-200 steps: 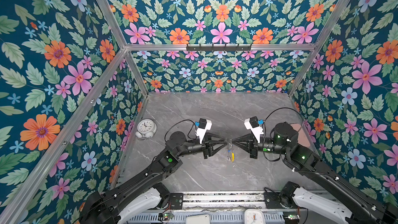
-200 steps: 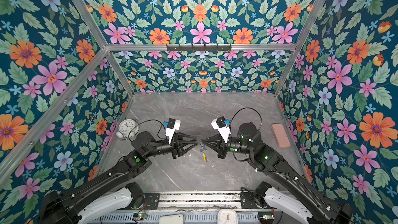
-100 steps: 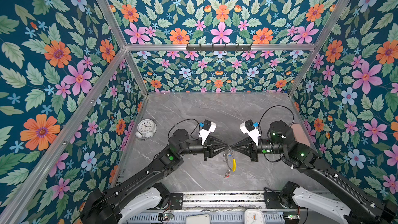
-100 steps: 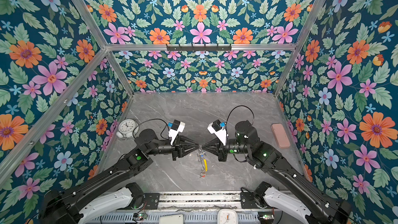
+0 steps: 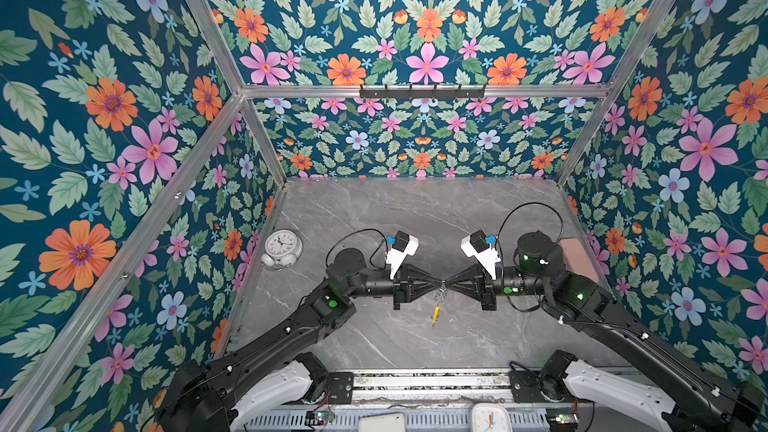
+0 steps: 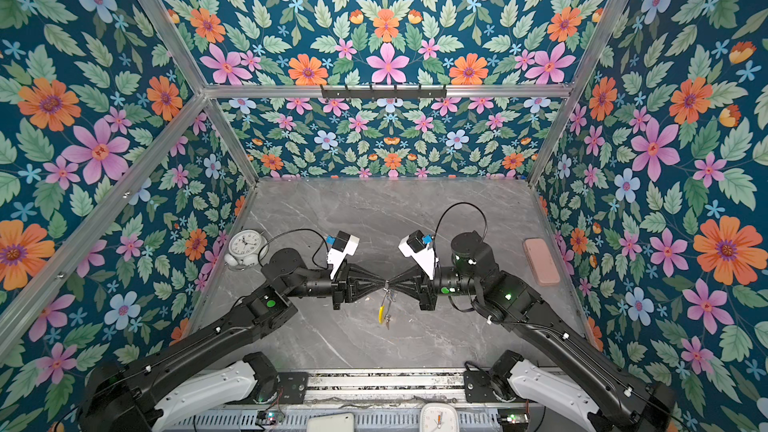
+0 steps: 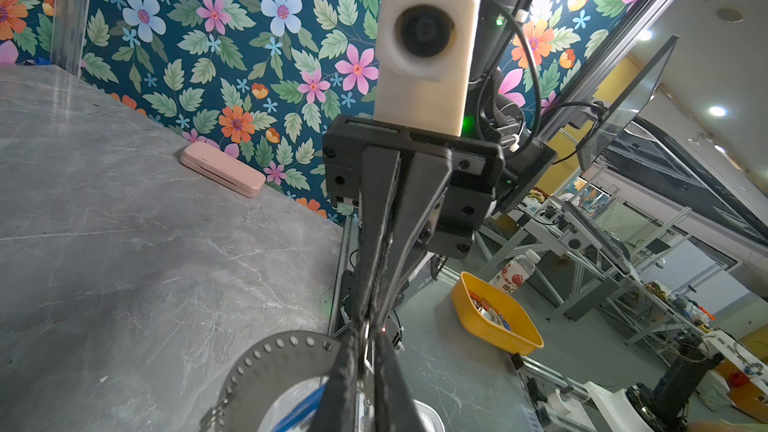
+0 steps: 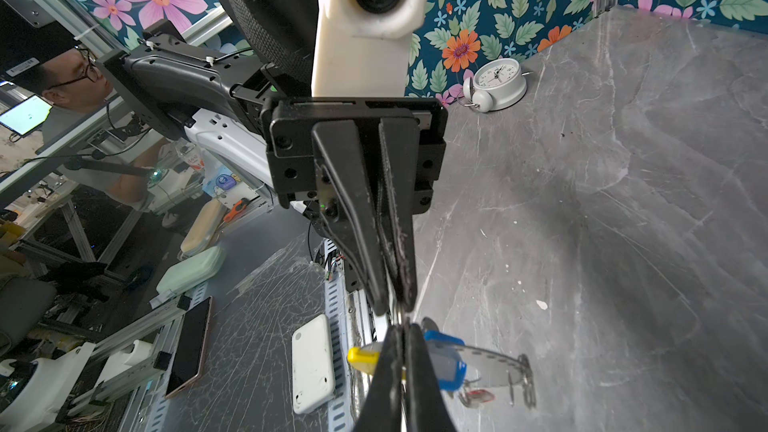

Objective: Remove the keys from the keyring

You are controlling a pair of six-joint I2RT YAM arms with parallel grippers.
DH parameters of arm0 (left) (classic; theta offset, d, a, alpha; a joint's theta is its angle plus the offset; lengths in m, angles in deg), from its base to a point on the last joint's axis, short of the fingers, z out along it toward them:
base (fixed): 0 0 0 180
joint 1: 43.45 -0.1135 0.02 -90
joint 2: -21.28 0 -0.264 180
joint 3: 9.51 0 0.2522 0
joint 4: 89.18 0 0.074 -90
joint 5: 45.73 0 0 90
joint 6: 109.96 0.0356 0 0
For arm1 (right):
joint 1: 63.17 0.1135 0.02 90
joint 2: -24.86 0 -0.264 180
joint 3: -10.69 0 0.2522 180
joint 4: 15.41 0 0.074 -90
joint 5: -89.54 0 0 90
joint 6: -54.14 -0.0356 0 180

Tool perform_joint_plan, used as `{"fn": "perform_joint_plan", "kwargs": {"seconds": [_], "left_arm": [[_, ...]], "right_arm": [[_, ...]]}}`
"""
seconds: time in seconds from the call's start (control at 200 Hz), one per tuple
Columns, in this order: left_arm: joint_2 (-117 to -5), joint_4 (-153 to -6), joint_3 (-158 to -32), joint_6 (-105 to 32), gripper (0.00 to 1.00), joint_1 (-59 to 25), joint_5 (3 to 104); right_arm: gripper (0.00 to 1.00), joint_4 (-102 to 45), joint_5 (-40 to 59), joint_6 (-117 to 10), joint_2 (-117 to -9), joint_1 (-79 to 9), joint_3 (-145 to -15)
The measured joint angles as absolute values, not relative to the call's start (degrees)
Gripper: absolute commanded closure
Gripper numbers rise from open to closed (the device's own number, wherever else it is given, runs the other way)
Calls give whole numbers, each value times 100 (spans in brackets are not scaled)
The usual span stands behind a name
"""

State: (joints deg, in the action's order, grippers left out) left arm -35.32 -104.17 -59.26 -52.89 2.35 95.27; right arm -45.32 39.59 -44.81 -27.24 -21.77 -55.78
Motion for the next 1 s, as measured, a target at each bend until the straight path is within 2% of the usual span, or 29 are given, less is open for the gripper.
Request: {"fn": "perform_joint_plan", "kwargs": {"seconds": [0.09,0.56,0.735,0.905,1.0], "left_arm": [[-3560,-10428,-5922,-5306,86,237,9562],[-3680,-10879,-5854,-5496,100,235,9645],[-3659,-11088,-5832,-5557,100,237,9575],[-3493,-11362,-5773,-5560,100,239,9356],[-3425,-11591,-5736,-5562,100,237,9195]], "right_arm": [[100,-4486,3957,-4498,-2739,-2177,-5582],[100,-4333,3983,-4605,-2787,-2187,-5648],[75,-4119,3942,-4789,-2650,-2177,-5571],[64,-3310,3697,-5088,-2077,-2177,-5088],[61,-2696,3428,-5349,-1734,-2177,-4701]]}}
